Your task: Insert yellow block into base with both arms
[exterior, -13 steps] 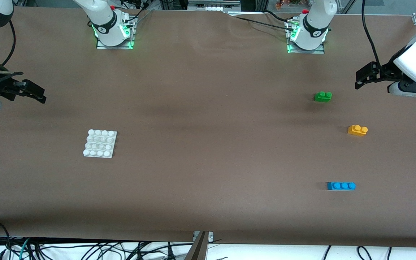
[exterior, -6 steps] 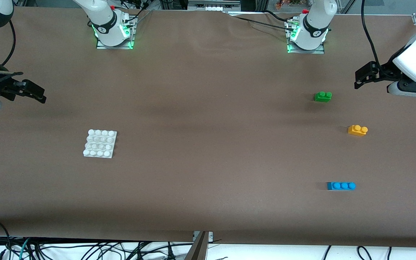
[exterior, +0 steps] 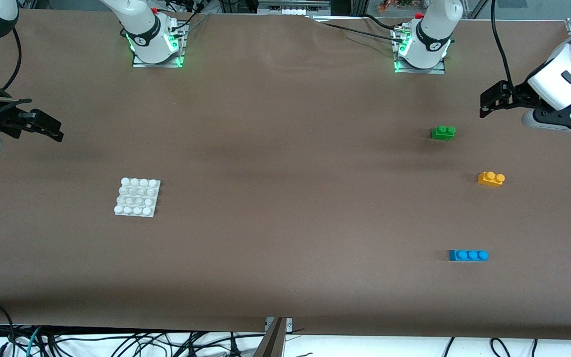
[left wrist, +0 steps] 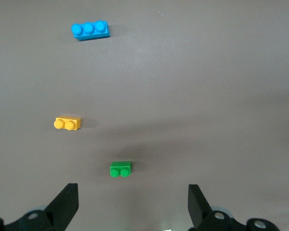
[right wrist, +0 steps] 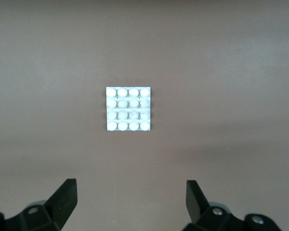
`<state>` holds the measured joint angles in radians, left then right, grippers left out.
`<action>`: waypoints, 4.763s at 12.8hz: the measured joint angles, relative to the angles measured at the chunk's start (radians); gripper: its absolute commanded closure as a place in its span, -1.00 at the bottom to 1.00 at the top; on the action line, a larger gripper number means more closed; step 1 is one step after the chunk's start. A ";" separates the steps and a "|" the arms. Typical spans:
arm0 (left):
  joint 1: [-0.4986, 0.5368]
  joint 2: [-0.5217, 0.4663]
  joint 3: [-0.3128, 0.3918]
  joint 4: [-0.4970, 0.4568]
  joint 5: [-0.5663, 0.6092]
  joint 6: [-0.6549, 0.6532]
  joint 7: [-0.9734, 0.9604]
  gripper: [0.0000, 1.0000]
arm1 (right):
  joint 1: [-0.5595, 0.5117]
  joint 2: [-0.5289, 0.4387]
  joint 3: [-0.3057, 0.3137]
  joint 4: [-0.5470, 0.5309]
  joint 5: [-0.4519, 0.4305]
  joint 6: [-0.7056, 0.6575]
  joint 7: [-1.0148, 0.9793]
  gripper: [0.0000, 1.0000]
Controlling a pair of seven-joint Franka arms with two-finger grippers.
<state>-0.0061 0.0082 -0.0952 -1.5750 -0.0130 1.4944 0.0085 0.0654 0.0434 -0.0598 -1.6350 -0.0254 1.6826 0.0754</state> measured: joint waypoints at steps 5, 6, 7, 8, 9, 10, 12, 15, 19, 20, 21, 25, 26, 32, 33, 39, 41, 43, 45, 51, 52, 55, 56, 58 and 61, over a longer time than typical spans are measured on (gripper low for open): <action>0.003 0.000 0.003 0.000 0.000 -0.001 0.000 -1.00 | 0.000 0.000 0.000 0.000 0.000 0.000 0.000 -1.00; 0.002 0.000 0.001 0.000 0.000 -0.001 0.000 -1.00 | 0.000 0.000 0.000 0.000 0.000 0.000 0.000 -1.00; 0.002 0.000 0.000 0.000 0.000 -0.001 0.000 -1.00 | 0.000 0.000 0.000 0.000 0.000 0.000 0.000 -1.00; 0.002 0.000 0.000 0.000 0.000 -0.001 0.000 -1.00 | 0.000 0.000 0.000 0.000 0.000 0.000 0.000 -1.00; 0.002 0.000 0.001 0.001 0.000 -0.001 0.000 -1.00 | 0.000 0.000 0.000 0.000 0.000 0.000 0.000 -1.00; 0.002 0.000 0.001 0.001 0.000 -0.001 0.000 -1.00 | 0.000 0.000 0.000 0.000 0.000 0.000 0.000 -1.00; 0.002 0.000 -0.001 0.001 0.000 -0.001 0.000 -1.00 | 0.000 0.000 0.000 0.000 0.000 0.000 0.000 -1.00; 0.001 0.000 -0.004 0.002 0.000 -0.001 0.000 -1.00 | 0.000 0.000 0.000 0.000 0.000 0.000 0.000 -1.00; 0.001 0.000 -0.004 0.002 0.000 -0.002 0.000 -1.00 | 0.000 0.000 0.000 0.000 0.000 -0.002 0.000 -1.00; 0.001 0.000 -0.004 0.002 0.000 -0.002 0.000 -1.00 | 0.000 0.000 0.000 0.000 0.000 -0.003 0.000 -1.00; 0.001 0.000 -0.004 0.003 0.000 -0.002 0.000 -1.00 | 0.000 0.000 0.000 0.000 0.000 -0.003 0.000 -1.00; 0.001 0.000 -0.004 0.003 0.000 -0.002 0.000 -1.00 | 0.000 0.001 -0.002 -0.001 0.000 -0.006 0.000 -1.00; 0.001 0.000 -0.004 0.003 0.000 -0.002 0.000 -1.00 | 0.000 0.001 -0.002 -0.001 0.000 -0.006 0.000 -1.00; 0.001 0.000 -0.004 0.005 0.000 -0.002 0.000 -1.00 | 0.000 0.044 -0.002 -0.004 0.000 -0.005 -0.003 -1.00; 0.001 0.000 -0.004 0.005 0.000 -0.002 0.000 -1.00 | 0.000 0.069 -0.002 -0.006 0.000 -0.005 -0.003 -1.00; 0.001 0.000 -0.003 0.007 0.000 -0.002 0.000 -1.00 | -0.040 0.291 -0.004 -0.013 0.103 0.174 0.001 -1.00; 0.001 0.000 -0.003 0.008 0.000 -0.002 0.000 -1.00 | -0.068 0.353 -0.006 -0.016 0.153 0.239 -0.002 -1.00; 0.001 0.000 -0.003 0.008 0.000 -0.002 0.000 -1.00 | -0.079 0.393 -0.006 -0.054 0.163 0.339 -0.003 -1.00; 0.001 0.000 -0.003 0.008 0.000 -0.002 0.000 -1.00 | -0.078 0.402 -0.005 -0.153 0.165 0.486 -0.003 -1.00; 0.001 0.000 -0.008 0.008 0.000 -0.002 0.000 -1.00 | -0.078 0.402 -0.005 -0.351 0.191 0.750 -0.028 -1.00; 0.001 0.000 -0.008 0.008 0.000 -0.002 0.000 -1.00 | -0.078 0.404 -0.005 -0.354 0.215 0.750 -0.032 -1.00; 0.000 0.000 -0.008 0.008 0.000 -0.002 0.000 -1.00 | -0.078 0.421 -0.004 -0.356 0.235 0.750 -0.042 -1.00; -0.001 0.000 -0.009 0.008 0.000 -0.002 0.000 -1.00 | -0.078 0.429 -0.003 -0.356 0.235 0.750 -0.051 -1.00; -0.003 0.000 -0.009 0.008 0.000 -0.002 0.000 -1.00 | -0.078 0.449 -0.002 -0.356 0.237 0.751 -0.077 -1.00; -0.003 0.000 -0.009 0.008 0.000 -0.002 0.000 -1.00 | -0.078 0.467 0.000 -0.356 0.237 0.757 -0.088 -1.00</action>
<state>-0.0091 0.0081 -0.1038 -1.5668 -0.0130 1.4920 0.0084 -0.0122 0.5101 -0.0603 -1.9905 0.2113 2.4399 -0.0125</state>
